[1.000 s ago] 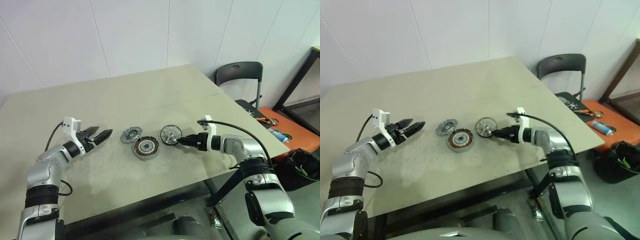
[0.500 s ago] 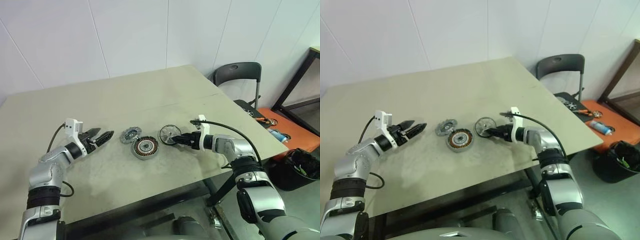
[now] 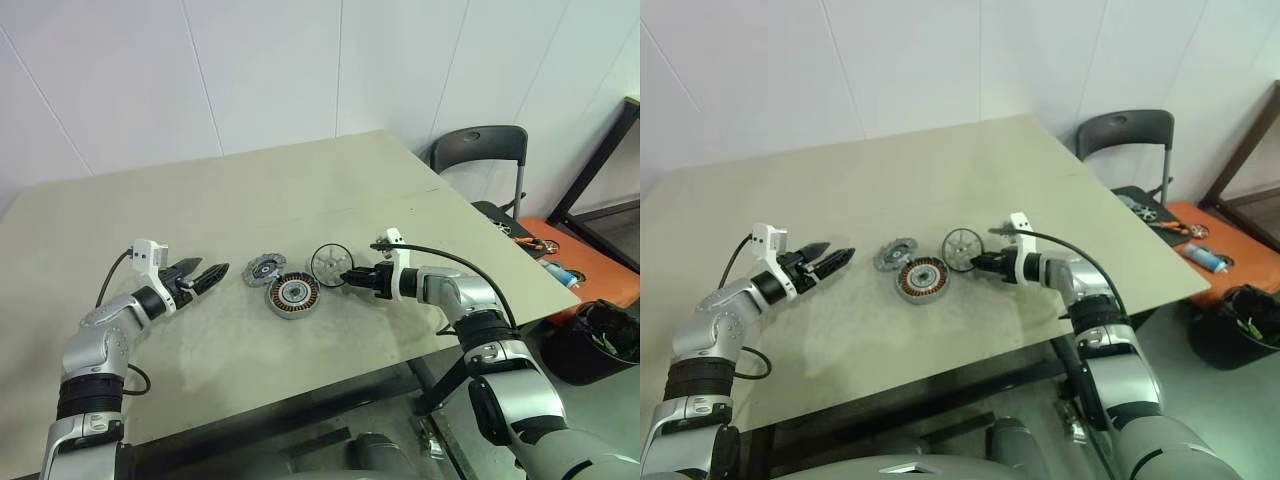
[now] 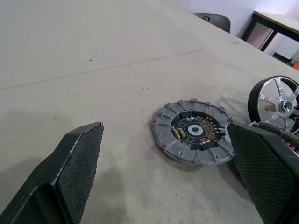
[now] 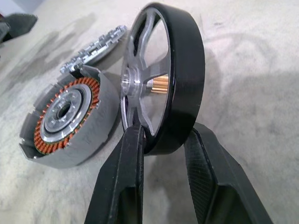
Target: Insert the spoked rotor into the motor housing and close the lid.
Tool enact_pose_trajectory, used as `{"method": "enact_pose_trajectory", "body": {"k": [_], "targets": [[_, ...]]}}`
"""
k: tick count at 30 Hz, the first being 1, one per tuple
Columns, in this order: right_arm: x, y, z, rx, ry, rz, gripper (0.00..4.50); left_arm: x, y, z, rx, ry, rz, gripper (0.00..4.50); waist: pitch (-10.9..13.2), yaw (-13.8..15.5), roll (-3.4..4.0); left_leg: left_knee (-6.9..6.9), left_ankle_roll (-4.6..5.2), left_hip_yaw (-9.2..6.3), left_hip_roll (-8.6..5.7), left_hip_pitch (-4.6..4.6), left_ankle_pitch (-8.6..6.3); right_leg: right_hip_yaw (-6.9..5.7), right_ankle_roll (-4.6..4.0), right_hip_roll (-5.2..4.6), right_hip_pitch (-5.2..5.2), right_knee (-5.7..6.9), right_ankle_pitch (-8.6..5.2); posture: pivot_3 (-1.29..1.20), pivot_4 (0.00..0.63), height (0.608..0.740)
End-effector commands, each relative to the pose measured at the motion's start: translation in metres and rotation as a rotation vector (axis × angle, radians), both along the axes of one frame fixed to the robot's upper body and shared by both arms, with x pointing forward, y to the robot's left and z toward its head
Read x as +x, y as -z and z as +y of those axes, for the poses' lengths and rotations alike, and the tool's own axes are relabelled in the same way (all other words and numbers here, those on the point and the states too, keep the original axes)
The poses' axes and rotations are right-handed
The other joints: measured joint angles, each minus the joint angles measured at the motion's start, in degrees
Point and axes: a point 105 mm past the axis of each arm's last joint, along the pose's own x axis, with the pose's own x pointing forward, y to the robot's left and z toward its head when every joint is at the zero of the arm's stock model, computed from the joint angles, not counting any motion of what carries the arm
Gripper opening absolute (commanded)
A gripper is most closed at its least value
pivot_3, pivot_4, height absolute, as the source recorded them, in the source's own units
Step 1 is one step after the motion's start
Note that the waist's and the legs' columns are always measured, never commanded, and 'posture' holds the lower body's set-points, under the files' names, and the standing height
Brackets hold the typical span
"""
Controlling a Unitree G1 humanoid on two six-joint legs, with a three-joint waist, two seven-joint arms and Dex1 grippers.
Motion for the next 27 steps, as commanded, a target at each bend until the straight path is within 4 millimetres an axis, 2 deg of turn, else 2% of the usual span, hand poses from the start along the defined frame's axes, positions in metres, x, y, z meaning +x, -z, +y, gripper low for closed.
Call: {"method": "enact_pose_trajectory", "body": {"k": [1, 4, 6, 8, 13, 18, 23, 27], "targets": [[0.001, 0.0, -0.007, 0.01, 0.04, 0.045, 1.21, 0.002, -0.011, 0.0, 0.014, 0.002, -0.052, 4.5, 0.0, 0.0, 0.0, 0.0, 0.0, 0.0, 0.0, 0.0, 0.0, 0.0, 0.0, 0.0, 0.0, 0.0, 0.0, 0.0, 0.0, 0.74], [0.0, -0.029, 0.003, 0.274, 0.052, 0.167, 1.21, 0.001, -0.012, -0.001, 0.003, 0.004, -0.052, 4.5, 0.0, 0.1, 0.02, 0.0, 0.0, -0.02, 0.0, -0.02, 0.0, 0.0, 0.0, 0.0, -0.02, -0.01, 0.0, 0.0, 0.0, 0.74], [-0.005, -0.036, 0.011, 0.349, 0.038, 0.22, 1.21, 0.001, -0.013, -0.001, 0.002, 0.006, -0.053, 4.5, 0.0, 0.1, 0.04, -0.01, 0.0, -0.02, 0.0, -0.12, 0.0, 0.0, -0.02, 0.0, -0.13, -0.01, 0.01, 0.0, 0.0, 0.74], [-0.011, -0.034, 0.018, 0.369, 0.025, 0.256, 1.21, 0.001, -0.013, -0.001, 0.007, 0.007, -0.052, 4.5, 0.0, 0.0, 0.04, -0.05, 0.0, -0.02, 0.0, -0.18, 0.0, 0.0, -0.02, 0.0, -0.21, -0.03, 0.0, 0.0, 0.0, 0.74], [-0.006, -0.018, 0.016, 0.31, 0.113, 0.235, 0.06, 0.001, -0.014, -0.001, 0.016, 0.013, -0.05, 4.5, 0.0, 0.2, 0.07, -0.09, 0.01, 0.0, 0.0, -0.18, -0.01, 0.01, -0.01, -0.01, -0.21, -0.04, 0.0, 0.0, 0.0, 0.74], [-0.001, -0.008, 0.007, 0.252, 0.178, 0.236, 0.02, 0.001, -0.014, 0.0, 0.022, 0.015, -0.047, 4.5, 0.0, 0.2, 0.06, -0.05, 0.01, -0.03, -0.06, -0.18, -0.01, -0.02, 0.0, -0.05, -0.16, -0.08, 0.0, 0.0, 0.0, 0.74], [-0.004, -0.002, 0.004, 0.202, 0.172, 0.208, 0.02, 0.002, -0.015, -0.002, 0.027, 0.023, -0.047, 4.5, 0.0, 0.2, 0.05, -0.05, 0.01, -0.03, -0.04, -0.12, -0.01, -0.02, 0.0, -0.04, -0.1, -0.07, 0.0, 0.0, 0.0, 0.74], [-0.01, -0.006, 0.004, 0.223, 0.137, 0.206, 0.02, 0.003, -0.015, -0.004, 0.027, 0.029, -0.046, 4.5, 0.0, 0.3, 0.05, -0.01, 0.02, -0.04, -0.05, -0.08, -0.01, -0.03, 0.01, -0.05, -0.01, -0.08, -0.01, 0.0, 0.0, 0.74]]}}
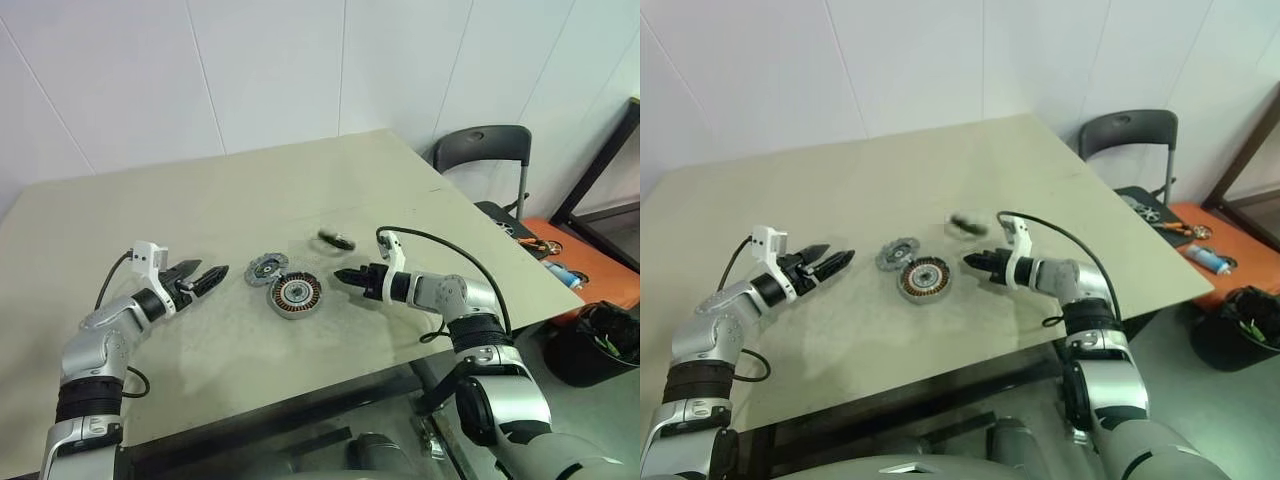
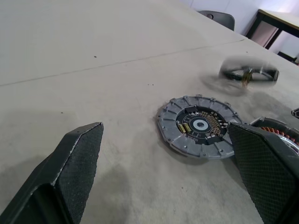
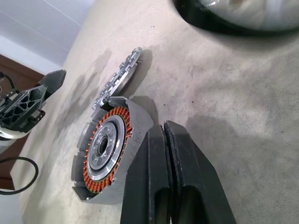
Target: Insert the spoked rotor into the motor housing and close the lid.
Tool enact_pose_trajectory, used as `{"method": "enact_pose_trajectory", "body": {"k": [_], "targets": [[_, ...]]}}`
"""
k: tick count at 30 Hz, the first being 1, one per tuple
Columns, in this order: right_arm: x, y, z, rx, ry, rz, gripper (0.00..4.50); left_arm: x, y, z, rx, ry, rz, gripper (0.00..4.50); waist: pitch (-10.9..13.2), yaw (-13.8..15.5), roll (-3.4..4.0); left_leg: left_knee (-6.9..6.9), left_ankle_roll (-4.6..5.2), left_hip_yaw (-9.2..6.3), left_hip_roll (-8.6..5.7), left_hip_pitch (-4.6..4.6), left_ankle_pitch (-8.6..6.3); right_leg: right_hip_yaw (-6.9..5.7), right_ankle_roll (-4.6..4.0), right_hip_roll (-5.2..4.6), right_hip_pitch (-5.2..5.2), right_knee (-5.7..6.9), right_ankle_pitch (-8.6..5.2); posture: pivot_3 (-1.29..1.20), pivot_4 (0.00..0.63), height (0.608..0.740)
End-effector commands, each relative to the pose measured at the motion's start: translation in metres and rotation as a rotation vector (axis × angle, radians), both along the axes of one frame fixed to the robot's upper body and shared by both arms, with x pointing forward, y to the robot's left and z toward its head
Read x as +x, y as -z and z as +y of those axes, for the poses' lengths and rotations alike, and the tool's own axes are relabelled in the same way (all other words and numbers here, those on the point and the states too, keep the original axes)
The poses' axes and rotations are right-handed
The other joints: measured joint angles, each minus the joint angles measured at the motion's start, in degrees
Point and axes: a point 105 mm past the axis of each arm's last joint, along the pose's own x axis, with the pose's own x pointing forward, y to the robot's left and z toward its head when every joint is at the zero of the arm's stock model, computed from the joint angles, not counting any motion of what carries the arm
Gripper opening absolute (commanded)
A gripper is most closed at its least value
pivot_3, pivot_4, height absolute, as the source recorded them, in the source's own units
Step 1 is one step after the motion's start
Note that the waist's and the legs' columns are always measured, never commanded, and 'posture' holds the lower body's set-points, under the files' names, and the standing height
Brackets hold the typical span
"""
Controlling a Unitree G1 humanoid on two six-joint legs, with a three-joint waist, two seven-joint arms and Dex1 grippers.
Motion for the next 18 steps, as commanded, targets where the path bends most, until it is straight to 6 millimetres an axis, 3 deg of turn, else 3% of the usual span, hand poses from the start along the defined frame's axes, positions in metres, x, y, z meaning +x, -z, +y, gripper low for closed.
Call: {"method": "enact_pose_trajectory", "body": {"k": [1, 7, 11, 18], "targets": [[-0.006, -0.007, -0.008, -0.003, -0.035, -0.029, 0.02, 0.006, -0.02, -0.002, 0.018, 0.022, -0.064, 4.5, 0.0, 0.0, 0.0, 0.0, 0.0, -0.01, 0.0, -0.01, 0.0, 0.0, 0.0, 0.0, -0.01, -0.01, 0.0, 0.0, 0.0, 0.74], [-0.005, -0.024, -0.007, -0.09, -0.116, -0.18, 0.02, 0.008, -0.02, -0.002, 0.02, 0.023, -0.063, 4.5, 0.0, -0.2, 0.03, -0.03, 0.0, 0.0, 0.0, -0.08, -0.01, -0.01, 0.01, 0.0, -0.09, -0.06, -0.01, 0.0, 0.0, 0.74], [0.025, -0.076, -0.008, -0.271, -0.128, -0.511, 0.02, 0.009, -0.02, -0.004, 0.016, 0.028, -0.065, 4.5, 0.2, -0.5, 0.24, -0.02, 0.01, 0.05, 0.02, -0.06, -0.01, 0.01, 0.11, 0.02, -0.1, -0.05, -0.06, 0.0, 0.0, 0.74], [0.06, -0.135, 0.005, -0.523, -0.196, -0.884, 0.02, 0.008, -0.019, -0.007, 0.011, 0.032, -0.066, 4.5, 0.2, -0.4, 0.23, -0.1, 0.0, 0.05, 0.05, -0.1, 0.0, 0.02, 0.01, 0.04, -0.18, -0.06, -0.01, 0.0, 0.0, 0.74]]}}
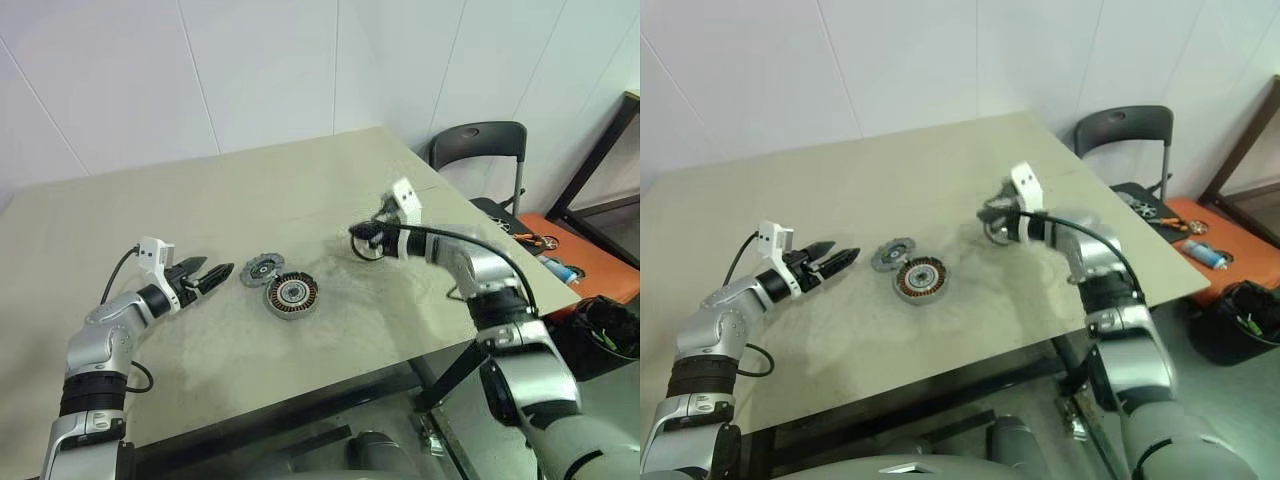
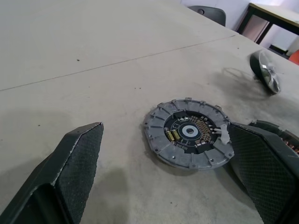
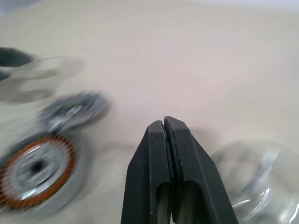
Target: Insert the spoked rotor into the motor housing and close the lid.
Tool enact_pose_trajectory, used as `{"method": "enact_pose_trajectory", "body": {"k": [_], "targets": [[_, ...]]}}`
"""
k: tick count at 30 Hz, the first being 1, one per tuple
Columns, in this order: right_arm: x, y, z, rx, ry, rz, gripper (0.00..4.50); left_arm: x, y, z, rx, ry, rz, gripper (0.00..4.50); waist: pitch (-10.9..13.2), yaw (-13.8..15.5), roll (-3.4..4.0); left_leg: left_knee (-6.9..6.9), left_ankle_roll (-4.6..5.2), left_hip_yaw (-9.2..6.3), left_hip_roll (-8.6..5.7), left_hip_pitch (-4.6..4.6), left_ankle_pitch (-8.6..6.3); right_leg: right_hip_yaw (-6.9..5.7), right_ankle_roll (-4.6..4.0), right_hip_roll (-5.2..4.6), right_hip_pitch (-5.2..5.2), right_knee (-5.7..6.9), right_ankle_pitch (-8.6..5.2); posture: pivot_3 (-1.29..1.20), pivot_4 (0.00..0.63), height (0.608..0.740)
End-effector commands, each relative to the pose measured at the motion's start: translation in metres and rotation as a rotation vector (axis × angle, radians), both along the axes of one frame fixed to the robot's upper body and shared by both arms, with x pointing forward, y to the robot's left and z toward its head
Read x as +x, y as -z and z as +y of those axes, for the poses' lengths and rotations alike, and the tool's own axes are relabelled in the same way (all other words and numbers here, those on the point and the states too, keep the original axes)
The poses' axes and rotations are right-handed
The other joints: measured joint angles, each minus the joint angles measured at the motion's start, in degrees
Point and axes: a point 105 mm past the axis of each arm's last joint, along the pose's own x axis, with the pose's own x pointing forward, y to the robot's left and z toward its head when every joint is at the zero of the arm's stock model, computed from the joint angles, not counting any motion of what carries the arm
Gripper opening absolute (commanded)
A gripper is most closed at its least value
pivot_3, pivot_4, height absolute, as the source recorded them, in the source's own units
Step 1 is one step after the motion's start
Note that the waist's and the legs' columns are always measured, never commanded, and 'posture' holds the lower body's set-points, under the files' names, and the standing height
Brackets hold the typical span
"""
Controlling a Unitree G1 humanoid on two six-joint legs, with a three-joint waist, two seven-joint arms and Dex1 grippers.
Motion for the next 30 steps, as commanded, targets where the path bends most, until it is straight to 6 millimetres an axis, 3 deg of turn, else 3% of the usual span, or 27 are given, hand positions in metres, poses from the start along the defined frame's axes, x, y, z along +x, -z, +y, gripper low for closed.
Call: {"method": "enact_pose_trajectory", "body": {"k": [1, 4, 7, 11, 14, 16, 19, 24, 30], "targets": [[0.009, -0.028, 0.014, -0.094, -0.09, -0.142, 0.02, 0.003, -0.014, -0.002, 0.006, 0.008, -0.054, 4.5, 0.0, 0.1, -0.01, 0.0, 0.0, 0.0, -0.01, -0.01, 0.0, 0.0, 0.0, 0.0, 0.0, -0.01, 0.0, 0.0, 0.0, 0.74], [0.016, -0.016, 0.014, -0.197, -0.101, -0.16, 0.02, 0.002, -0.013, -0.004, 0.002, 0.008, -0.057, 4.5, 0.0, 0.2, -0.03, -0.03, 0.0, -0.02, 0.0, -0.03, 0.0, -0.01, -0.01, 0.0, -0.01, -0.11, 0.0, 0.0, 0.0, 0.74], [0.026, -0.007, 0.007, -0.189, -0.029, -0.142, 0.02, -0.001, -0.012, -0.004, -0.005, -0.001, -0.06, 4.5, 0.0, 0.2, -0.04, -0.06, 0.0, -0.04, -0.01, -0.09, 0.0, -0.02, -0.02, 0.0, 0.0, -0.24, 0.01, 0.0, 0.0, 0.74], [0.021, 0.001, 0.001, -0.21, -0.091, -0.127, 0.89, -0.007, -0.009, 0.0, -0.005, -0.015, -0.053, 4.5, 0.0, 0.1, -0.02, -0.05, -0.16, -0.04, -0.02, -0.47, 0.09, -0.02, -0.04, -0.03, -0.32, -0.32, 0.03, 0.0, 0.0, 0.74], [0.017, 0.008, -0.004, -0.237, -0.119, -0.081, 1.92, -0.009, -0.007, 0.002, -0.004, -0.021, -0.046, 4.5, 0.0, 0.0, -0.04, -0.02, -0.18, -0.01, -0.03, -0.97, 0.1, -0.01, -0.08, -0.04, -0.91, -0.26, 0.06, 0.0, 0.0, 0.74], [0.014, 0.0, -0.01, -0.216, -0.146, -0.051, 2.59, -0.009, -0.006, 0.002, -0.005, -0.023, -0.043, 4.5, 0.0, 0.1, -0.03, -0.02, -0.18, 0.0, -0.03, -1.05, 0.1, 0.0, -0.1, -0.04, -1.04, -0.21, 0.07, 0.0, 0.0, 0.74], [0.011, -0.012, -0.024, -0.24, -0.173, -0.036, 2.59, -0.007, -0.006, -0.001, -0.007, -0.015, -0.042, 4.5, 0.0, 0.2, -0.03, -0.01, -0.17, 0.01, -0.03, -1.06, 0.1, 0.0, -0.11, -0.04, -1.03, -0.21, 0.08, 0.0, 0.0, 0.74], [0.001, -0.003, -0.044, -0.47, -0.273, -0.035, 2.59, -0.001, -0.008, -0.006, -0.011, -0.006, -0.046, 4.5, 0.0, 0.2, -0.03, 0.02, -0.17, 0.02, -0.04, -1.02, 0.09, -0.01, -0.11, -0.04, -0.99, -0.15, 0.08, 0.0, 0.0, 0.74], [-0.002, 0.009, -0.054, -0.61, -0.322, -0.025, 2.59, -0.002, -0.003, -0.009, -0.014, -0.004, -0.041, 4.5, 0.0, 0.0, -0.03, 0.07, -0.17, 0.14, -0.03, -0.96, 0.09, 0.07, -0.11, -0.04, -1.01, 0.02, 0.08, 0.0, 0.0, 0.74]]}}
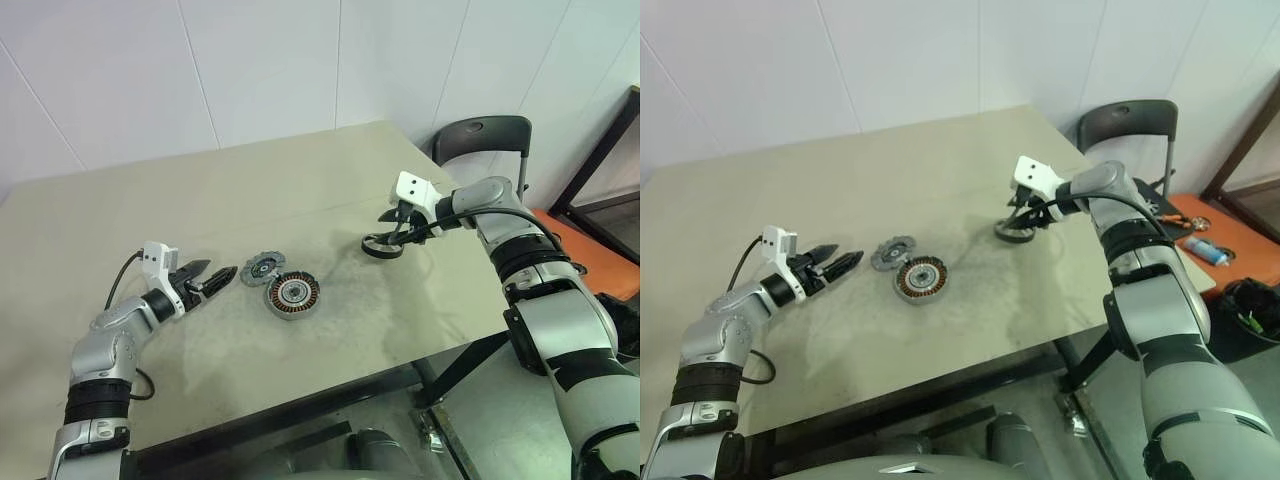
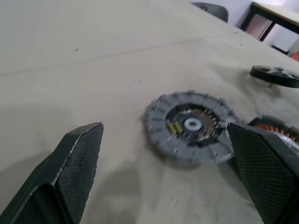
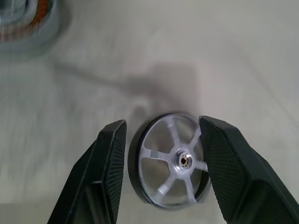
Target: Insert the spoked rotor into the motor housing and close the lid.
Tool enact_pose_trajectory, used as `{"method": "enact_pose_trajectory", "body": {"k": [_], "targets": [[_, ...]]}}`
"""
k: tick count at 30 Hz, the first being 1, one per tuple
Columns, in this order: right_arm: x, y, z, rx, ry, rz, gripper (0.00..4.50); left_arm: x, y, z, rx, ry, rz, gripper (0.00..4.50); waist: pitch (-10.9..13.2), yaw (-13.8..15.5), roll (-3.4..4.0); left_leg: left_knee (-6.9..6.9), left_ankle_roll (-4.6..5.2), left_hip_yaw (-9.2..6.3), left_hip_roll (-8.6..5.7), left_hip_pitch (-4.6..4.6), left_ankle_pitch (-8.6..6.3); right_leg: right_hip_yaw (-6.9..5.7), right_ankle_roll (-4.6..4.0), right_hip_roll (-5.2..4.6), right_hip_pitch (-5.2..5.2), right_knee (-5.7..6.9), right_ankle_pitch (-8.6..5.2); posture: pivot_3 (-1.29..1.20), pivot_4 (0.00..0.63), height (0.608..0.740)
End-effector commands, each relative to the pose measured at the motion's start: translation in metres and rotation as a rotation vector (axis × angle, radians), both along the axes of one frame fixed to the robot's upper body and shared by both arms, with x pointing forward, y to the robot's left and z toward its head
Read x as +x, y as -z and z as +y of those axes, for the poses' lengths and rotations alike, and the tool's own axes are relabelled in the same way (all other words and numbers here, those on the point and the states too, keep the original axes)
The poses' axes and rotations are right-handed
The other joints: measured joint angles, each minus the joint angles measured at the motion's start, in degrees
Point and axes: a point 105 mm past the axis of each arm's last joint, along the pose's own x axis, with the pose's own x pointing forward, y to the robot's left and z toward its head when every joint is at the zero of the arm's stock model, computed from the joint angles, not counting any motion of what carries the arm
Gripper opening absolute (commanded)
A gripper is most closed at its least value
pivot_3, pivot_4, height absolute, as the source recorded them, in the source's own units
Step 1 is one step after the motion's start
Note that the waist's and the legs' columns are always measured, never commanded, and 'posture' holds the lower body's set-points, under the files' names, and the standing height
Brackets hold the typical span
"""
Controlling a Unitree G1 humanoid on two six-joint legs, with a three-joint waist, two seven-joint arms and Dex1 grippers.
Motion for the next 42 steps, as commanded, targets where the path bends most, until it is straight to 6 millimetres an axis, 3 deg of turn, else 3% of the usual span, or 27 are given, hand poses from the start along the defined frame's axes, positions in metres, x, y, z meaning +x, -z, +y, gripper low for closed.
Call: {"method": "enact_pose_trajectory", "body": {"k": [1, 8, 23, 28, 42], "targets": [[0.006, -0.013, 0.007, -0.022, -0.026, -0.065, 2.59, 0.001, -0.006, 0.0, 0.005, 0.0, -0.032, 4.5, 0.0, 0.0, 0.0, 0.01, 0.0, 0.0, 0.0, 0.01, 0.0, 0.01, 0.0, 0.0, -0.01, 0.03, 0.0, 0.0, 0.0, 0.74], [0.016, -0.011, 0.014, -0.061, -0.011, -0.119, 2.59, -0.003, -0.003, 0.002, 0.002, -0.017, -0.028, 4.5, 0.0, 0.2, -0.01, 0.05, -0.01, 0.0, 0.0, 0.05, 0.01, 0.02, -0.08, 0.01, -0.01, 0.17, 0.05, 0.0, 0.0, 0.74], [0.02, 0.009, -0.003, -0.224, 0.036, -0.128, 2.59, -0.011, -0.003, 0.005, 0.0, -0.033, -0.025, 4.5, 0.0, 0.1, -0.01, 0.06, -0.06, 0.01, 0.0, 0.06, 0.04, 0.03, -0.08, 0.02, -0.01, 0.19, 0.05, 0.0, 0.0, 0.74], [0.024, 0.008, 0.005, -0.22, 0.038, -0.153, 2.59, -0.014, -0.003, 0.007, 0.003, -0.039, -0.025, 4.5, 0.0, 0.0, -0.01, 0.07, -0.07, 0.02, 0.0, 0.07, 0.04, 0.03, -0.1, 0.02, -0.01, 0.21, 0.06, 0.0, 0.0, 0.74], [0.018, 0.029, 0.011, -0.252, -0.002, -0.134, 2.59, -0.024, 0.001, 0.008, 0.007, -0.06, -0.012, 4.5, 0.0, 0.0, -0.01, 0.11, -0.08, 0.02, 0.0, 0.08, 0.05, 0.03, -0.12, 0.03, 0.01, 0.24, 0.07, 0.0, 0.0, 0.74]]}}
